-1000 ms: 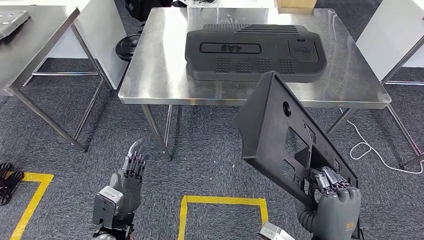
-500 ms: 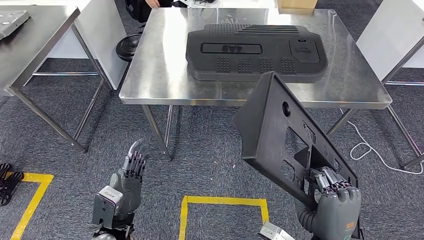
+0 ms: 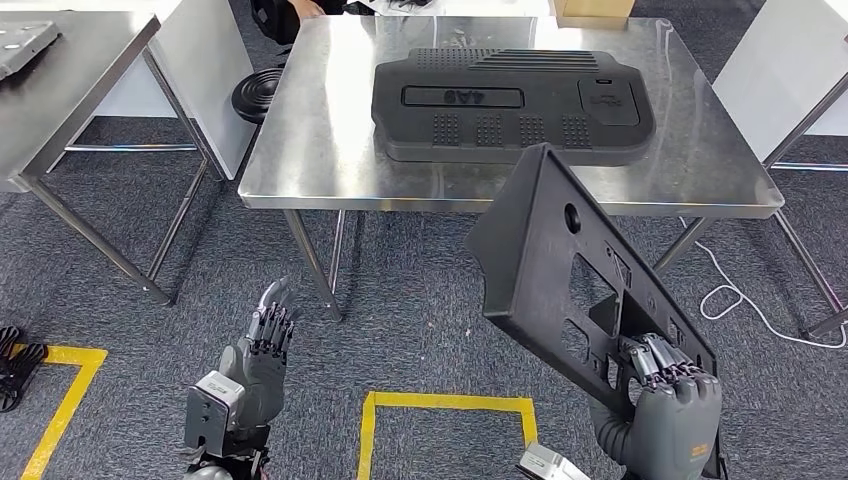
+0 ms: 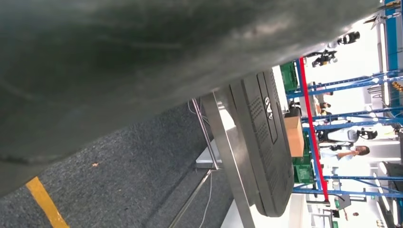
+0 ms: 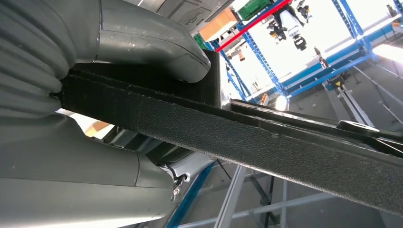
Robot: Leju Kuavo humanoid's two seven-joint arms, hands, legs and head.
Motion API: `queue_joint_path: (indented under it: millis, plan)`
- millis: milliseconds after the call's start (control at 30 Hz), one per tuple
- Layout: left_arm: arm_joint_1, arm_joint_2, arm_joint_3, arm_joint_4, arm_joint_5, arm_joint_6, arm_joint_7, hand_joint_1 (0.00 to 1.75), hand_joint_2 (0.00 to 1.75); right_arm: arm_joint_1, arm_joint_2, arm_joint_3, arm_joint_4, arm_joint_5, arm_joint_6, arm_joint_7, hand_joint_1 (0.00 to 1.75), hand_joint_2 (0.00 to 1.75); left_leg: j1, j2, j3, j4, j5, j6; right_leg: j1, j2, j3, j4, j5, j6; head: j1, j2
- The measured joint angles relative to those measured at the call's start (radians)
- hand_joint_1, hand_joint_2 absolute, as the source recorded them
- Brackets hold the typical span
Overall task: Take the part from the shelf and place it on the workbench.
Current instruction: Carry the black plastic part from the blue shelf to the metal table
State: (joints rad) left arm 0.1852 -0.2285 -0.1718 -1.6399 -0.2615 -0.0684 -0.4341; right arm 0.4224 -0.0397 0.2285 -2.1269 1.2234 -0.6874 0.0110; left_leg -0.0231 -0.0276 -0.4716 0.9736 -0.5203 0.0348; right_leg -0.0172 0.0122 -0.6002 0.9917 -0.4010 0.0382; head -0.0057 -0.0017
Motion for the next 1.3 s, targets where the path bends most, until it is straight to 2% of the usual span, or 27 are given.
queue_joint_path:
  millis: [500, 733, 867, 967, 1033, 1100, 1133, 1167, 1200, 1233, 1267, 1300]
  plan:
    - [-0.001, 0.0, 0.0, 0.004, 0.0, -0.001, 0.0, 0.0, 0.0, 0.0, 0.0, 0.0, 0.002, 0.0, 0.0, 0.0, 1.75, 1.75, 0.0, 0.0, 0.0, 0.0, 0.0, 0.0, 0.0, 0.0, 0.0, 0.0, 0.0, 0.0, 0.0, 0.0]
    - [-0.001, 0.0, 0.0, 0.004, 0.001, -0.001, 0.0, 0.0, 0.0, 0.0, 0.0, 0.0, 0.003, 0.0, 0.0, 0.0, 1.75, 1.75, -0.005, 0.0, 0.0, 0.003, -0.002, 0.003, -0.005, 0.0, 0.001, -0.001, 0.001, 0.001, 0.0, 0.0]
    - [-0.001, 0.0, 0.001, 0.004, 0.001, -0.002, 0.0, 0.0, 0.0, -0.001, 0.0, 0.0, 0.004, 0.0, 0.0, 0.001, 1.75, 1.75, -0.008, 0.0, -0.002, 0.01, -0.004, 0.008, -0.007, 0.0, 0.001, -0.002, 0.003, 0.005, 0.0, 0.0]
    - [-0.002, 0.0, 0.001, 0.004, 0.002, -0.004, 0.0, 0.0, 0.0, -0.002, 0.0, 0.0, 0.004, 0.0, 0.0, 0.001, 1.75, 1.75, -0.003, 0.002, 0.001, 0.0, 0.004, 0.019, -0.004, 0.0, 0.001, -0.004, 0.005, 0.014, 0.0, 0.0]
    - [-0.003, -0.002, 0.0, 0.004, 0.002, -0.005, -0.001, 0.0, 0.0, -0.004, -0.001, 0.0, 0.004, -0.001, 0.0, 0.001, 1.75, 1.75, 0.008, 0.005, 0.007, -0.014, 0.015, 0.028, 0.0, -0.001, -0.027, 0.045, -0.018, 0.014, 0.004, 0.0]
    - [-0.004, -0.003, 0.0, 0.004, 0.002, -0.006, -0.001, 0.0, 0.0, -0.006, -0.003, 0.001, 0.005, -0.002, 0.0, 0.001, 1.75, 1.75, 0.013, 0.008, 0.008, -0.017, 0.018, 0.031, -0.001, -0.003, -0.096, 0.174, -0.065, 0.009, 0.009, 0.0]
    - [-0.003, -0.003, 0.0, 0.005, 0.002, -0.006, -0.001, 0.0, 0.0, -0.006, -0.004, 0.001, 0.006, -0.003, 0.0, 0.001, 1.75, 1.75, 0.014, 0.009, 0.008, -0.017, 0.016, 0.031, -0.003, -0.003, -0.133, 0.241, -0.083, 0.01, 0.01, 0.0]
    - [-0.003, -0.003, 0.0, 0.005, 0.002, -0.007, -0.001, 0.0, 0.0, -0.006, -0.005, 0.001, 0.007, -0.004, 0.0, 0.002, 1.75, 1.75, 0.014, 0.009, 0.009, -0.016, 0.014, 0.029, -0.005, -0.003, -0.158, 0.281, -0.089, 0.015, 0.01, 0.0]
    - [-0.003, -0.003, 0.0, 0.006, 0.002, -0.007, -0.001, 0.0, 0.0, -0.006, -0.006, 0.001, 0.008, -0.004, 0.0, 0.002, 1.75, 1.75, 0.016, 0.008, 0.012, -0.016, 0.011, 0.027, -0.007, -0.004, -0.162, 0.281, -0.079, 0.024, 0.011, 0.0]
    - [-0.003, -0.003, 0.0, 0.007, 0.002, -0.008, -0.001, 0.0, 0.0, -0.006, -0.006, 0.001, 0.009, -0.005, 0.0, 0.002, 1.75, 1.75, 0.018, 0.007, 0.017, -0.016, 0.007, 0.023, -0.01, -0.004, -0.144, 0.237, -0.054, 0.035, 0.011, 0.0]
    - [-0.003, -0.003, 0.0, 0.007, 0.002, -0.009, -0.001, 0.0, 0.0, -0.006, -0.006, 0.001, 0.009, -0.006, 0.0, 0.002, 1.75, 1.75, 0.021, 0.006, 0.023, -0.015, 0.0, 0.017, -0.013, -0.006, -0.11, 0.164, -0.02, 0.048, 0.011, 0.0]
    - [-0.003, -0.003, 0.001, 0.008, 0.002, -0.009, -0.001, 0.0, 0.0, -0.007, -0.007, 0.001, 0.01, -0.006, 0.0, 0.002, 1.75, 1.75, 0.02, 0.006, 0.026, -0.014, -0.008, 0.01, -0.015, -0.008, -0.07, 0.091, 0.003, 0.056, 0.012, 0.0]
